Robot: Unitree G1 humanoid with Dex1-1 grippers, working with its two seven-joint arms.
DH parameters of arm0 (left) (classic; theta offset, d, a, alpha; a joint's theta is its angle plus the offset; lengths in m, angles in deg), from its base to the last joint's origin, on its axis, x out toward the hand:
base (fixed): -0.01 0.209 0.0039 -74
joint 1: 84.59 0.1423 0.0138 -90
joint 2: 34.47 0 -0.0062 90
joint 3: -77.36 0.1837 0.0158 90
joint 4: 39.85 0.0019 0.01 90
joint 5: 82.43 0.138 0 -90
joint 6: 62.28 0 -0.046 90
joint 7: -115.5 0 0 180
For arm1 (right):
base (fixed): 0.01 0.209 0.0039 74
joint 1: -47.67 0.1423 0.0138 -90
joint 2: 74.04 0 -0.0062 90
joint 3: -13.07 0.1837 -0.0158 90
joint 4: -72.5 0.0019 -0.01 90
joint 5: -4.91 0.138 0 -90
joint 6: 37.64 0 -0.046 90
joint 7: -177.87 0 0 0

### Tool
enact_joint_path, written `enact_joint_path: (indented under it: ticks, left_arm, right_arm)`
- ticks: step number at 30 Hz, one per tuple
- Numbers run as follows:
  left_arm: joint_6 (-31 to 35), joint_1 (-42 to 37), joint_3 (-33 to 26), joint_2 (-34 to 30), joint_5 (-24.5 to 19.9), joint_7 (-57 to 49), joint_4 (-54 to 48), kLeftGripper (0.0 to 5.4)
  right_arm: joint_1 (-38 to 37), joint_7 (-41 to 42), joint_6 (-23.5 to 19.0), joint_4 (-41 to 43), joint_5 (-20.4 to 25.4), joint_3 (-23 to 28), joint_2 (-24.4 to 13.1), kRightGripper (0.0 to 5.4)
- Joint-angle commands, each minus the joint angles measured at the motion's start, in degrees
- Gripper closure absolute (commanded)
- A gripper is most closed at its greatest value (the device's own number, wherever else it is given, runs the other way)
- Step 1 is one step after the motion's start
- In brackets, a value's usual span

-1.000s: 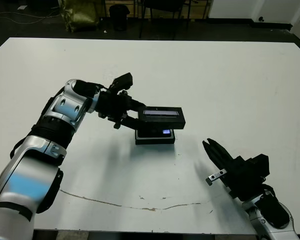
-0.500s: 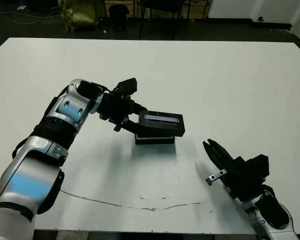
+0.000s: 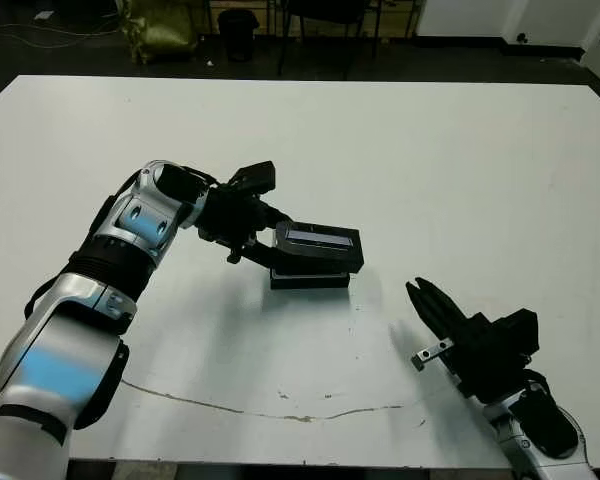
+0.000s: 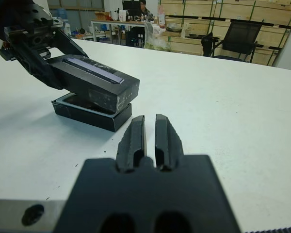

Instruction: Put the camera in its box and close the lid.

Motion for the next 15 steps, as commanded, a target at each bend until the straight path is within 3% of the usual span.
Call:
enact_joint_path:
  ticks: [1, 15]
  left_arm:
    - [1.2, 0.6, 0.7, -0.2, 0.9, 0.5, 0.7, 2.99]
    - [2.9, 0.7, 2.0, -0.1, 1.8, 1.6, 1.2, 2.99]
  right_arm:
    - [-0.8, -0.3, -1.0, -0.2, -0.4, -0.2, -0.4, 5.4]
    - [-0.5, -0.2, -0.6, -0.6, -0.4, -0.2, -0.2, 5.4]
